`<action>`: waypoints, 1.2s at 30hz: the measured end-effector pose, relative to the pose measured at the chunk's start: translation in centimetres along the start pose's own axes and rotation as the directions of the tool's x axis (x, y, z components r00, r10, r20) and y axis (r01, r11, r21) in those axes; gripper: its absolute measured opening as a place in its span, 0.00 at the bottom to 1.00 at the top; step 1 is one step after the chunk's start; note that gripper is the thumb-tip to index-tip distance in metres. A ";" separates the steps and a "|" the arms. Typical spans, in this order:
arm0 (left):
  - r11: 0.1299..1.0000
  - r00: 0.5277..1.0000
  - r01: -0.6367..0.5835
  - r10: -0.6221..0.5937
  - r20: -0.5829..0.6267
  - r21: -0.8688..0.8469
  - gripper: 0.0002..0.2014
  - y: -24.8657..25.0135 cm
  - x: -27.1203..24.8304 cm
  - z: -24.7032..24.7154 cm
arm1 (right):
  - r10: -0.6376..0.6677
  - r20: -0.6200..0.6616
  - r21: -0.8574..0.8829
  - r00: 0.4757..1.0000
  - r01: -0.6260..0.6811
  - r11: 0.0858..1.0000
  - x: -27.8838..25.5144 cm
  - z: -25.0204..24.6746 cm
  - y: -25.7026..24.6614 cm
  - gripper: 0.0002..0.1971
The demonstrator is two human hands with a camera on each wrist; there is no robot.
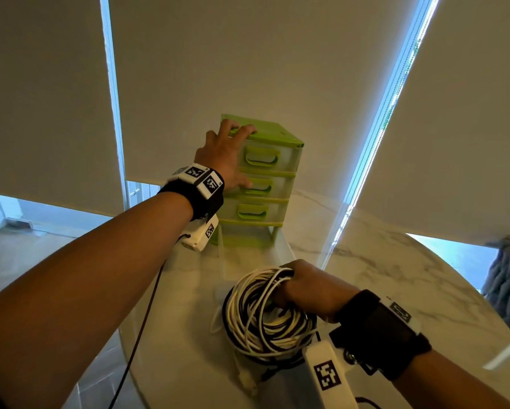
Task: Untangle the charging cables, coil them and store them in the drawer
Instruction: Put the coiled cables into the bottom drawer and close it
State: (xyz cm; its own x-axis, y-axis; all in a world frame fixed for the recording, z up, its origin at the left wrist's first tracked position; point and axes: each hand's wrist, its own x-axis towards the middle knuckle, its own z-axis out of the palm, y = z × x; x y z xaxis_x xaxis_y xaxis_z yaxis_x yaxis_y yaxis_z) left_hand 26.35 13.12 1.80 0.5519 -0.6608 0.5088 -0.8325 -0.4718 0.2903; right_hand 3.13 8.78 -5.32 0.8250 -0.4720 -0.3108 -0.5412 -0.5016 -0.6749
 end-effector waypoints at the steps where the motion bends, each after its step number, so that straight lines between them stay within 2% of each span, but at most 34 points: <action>1: 1.000 1.000 0.000 0.000 0.000 -0.001 0.51 0.1 0.0 0.0 | 0.000 0.003 0.026 1.000 0.000 1.000 -0.5 -0.1 0.0 0.10; 3: 1.000 1.000 -0.001 0.001 0.004 -0.003 0.51 0.4 -0.1 -0.1 | -0.028 -0.045 0.093 0.999 0.032 0.995 -1.7 -0.7 -0.3 0.07; 5: 1.000 1.000 -0.007 0.007 0.030 -0.019 0.52 0.5 -0.1 -0.3 | -0.060 -0.161 0.172 0.985 0.088 0.981 -2.6 -1.9 -0.8 0.03; 7: 0.995 0.999 0.020 -0.017 0.040 -0.097 0.53 0.2 -0.2 -0.6 | -0.053 -0.271 0.261 0.961 0.126 0.957 -3.0 -3.7 -1.3 0.06; 9: 0.967 0.997 0.054 -0.064 -0.032 -0.250 0.50 0.2 -0.7 -1.2 | -0.051 -0.377 0.328 0.925 0.185 0.926 -3.2 -5.4 -2.0 0.05; 11: 0.923 0.980 0.047 -0.117 -0.161 -0.382 0.41 0.6 -1.6 -1.8 | -0.067 -0.453 0.365 0.889 0.253 0.896 -3.2 -6.5 -2.5 0.04; 12: 0.890 0.971 0.048 -0.148 -0.187 -0.452 0.35 0.9 -2.1 -2.0 | -0.070 -0.477 0.378 0.876 0.276 0.884 -3.2 -6.8 -2.6 0.05; 13: 0.836 0.972 0.055 -0.169 -0.162 -0.545 0.29 1.2 -2.6 -2.2 | -0.067 -0.498 0.393 0.865 0.293 0.872 -3.2 -7.2 -2.8 0.05; 15: 0.654 0.989 0.101 -0.150 0.003 -0.750 0.21 1.8 -3.6 -2.4 | -0.061 -0.521 0.464 0.851 0.342 0.817 -3.3 -7.8 -3.2 0.08; 16: 0.579 0.990 0.130 -0.113 0.078 -0.805 0.21 2.1 -4.1 -2.4 | -0.059 -0.513 0.511 0.856 0.360 0.780 -3.3 -8.0 -3.4 0.10; 18: 0.498 0.987 0.151 -0.026 0.160 -0.854 0.23 2.8 -5.0 -2.3 | -0.065 -0.476 0.593 0.877 0.374 0.713 -3.4 -8.5 -3.7 0.12; 20: 0.367 0.956 0.224 0.098 0.277 -0.903 0.31 3.6 -5.9 -2.3 | -0.065 -0.437 0.635 0.897 0.359 0.684 -3.5 -8.7 -4.1 0.11; 22: 0.213 0.891 0.345 0.233 0.390 -0.914 0.39 4.1 -6.7 -2.3 | -0.053 -0.423 0.654 0.905 0.345 0.674 -3.3 -8.8 -4.4 0.10; 23: 0.147 0.858 0.401 0.287 0.426 -0.904 0.40 4.4 -7.1 -2.3 | -0.051 -0.421 0.661 0.905 0.345 0.667 -3.1 -8.8 -4.5 0.10; 24: 0.104 0.839 0.432 0.317 0.441 -0.896 0.39 4.5 -7.4 -2.3 | -0.041 -0.430 0.660 0.902 0.345 0.667 -2.7 -8.7 -4.5 0.11; 27: 0.034 0.830 0.428 0.382 0.407 -0.903 0.35 4.5 -7.9 -1.6 | -0.007 -0.490 0.601 0.872 0.343 0.722 -1.6 -8.5 -4.5 0.14; 29: 0.009 0.842 0.412 0.378 0.384 -0.911 0.42 4.2 -7.9 -0.9 | 0.000 -0.523 0.553 0.852 0.340 0.761 -0.8 -8.3 -4.6 0.14; 31: -0.010 0.883 0.374 0.309 0.353 -0.927 0.47 4.1 -7.9 -0.3 | 0.015 -0.555 0.518 0.832 0.332 0.788 0.2 -8.0 -4.7 0.12; 34: -0.051 0.931 0.305 0.225 0.287 -0.951 0.43 4.4 -8.0 0.5 | 0.045 -0.592 0.482 0.804 0.309 0.820 1.7 -6.8 -5.2 0.08; 36: 0.004 0.952 0.296 0.083 0.295 -0.955 0.34 4.6 -7.9 1.6 | 0.059 -0.591 0.475 0.804 0.288 0.832 2.7 -5.9 -5.5 0.07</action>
State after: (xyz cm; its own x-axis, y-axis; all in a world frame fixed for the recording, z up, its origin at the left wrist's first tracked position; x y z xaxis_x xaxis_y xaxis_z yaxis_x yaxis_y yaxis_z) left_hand 18.26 15.26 -2.21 0.4708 -0.8402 0.2690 0.1139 0.3603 0.9258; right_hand 7.39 6.01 1.50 0.5354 -0.8380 0.1054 -0.1354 -0.2084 -0.9686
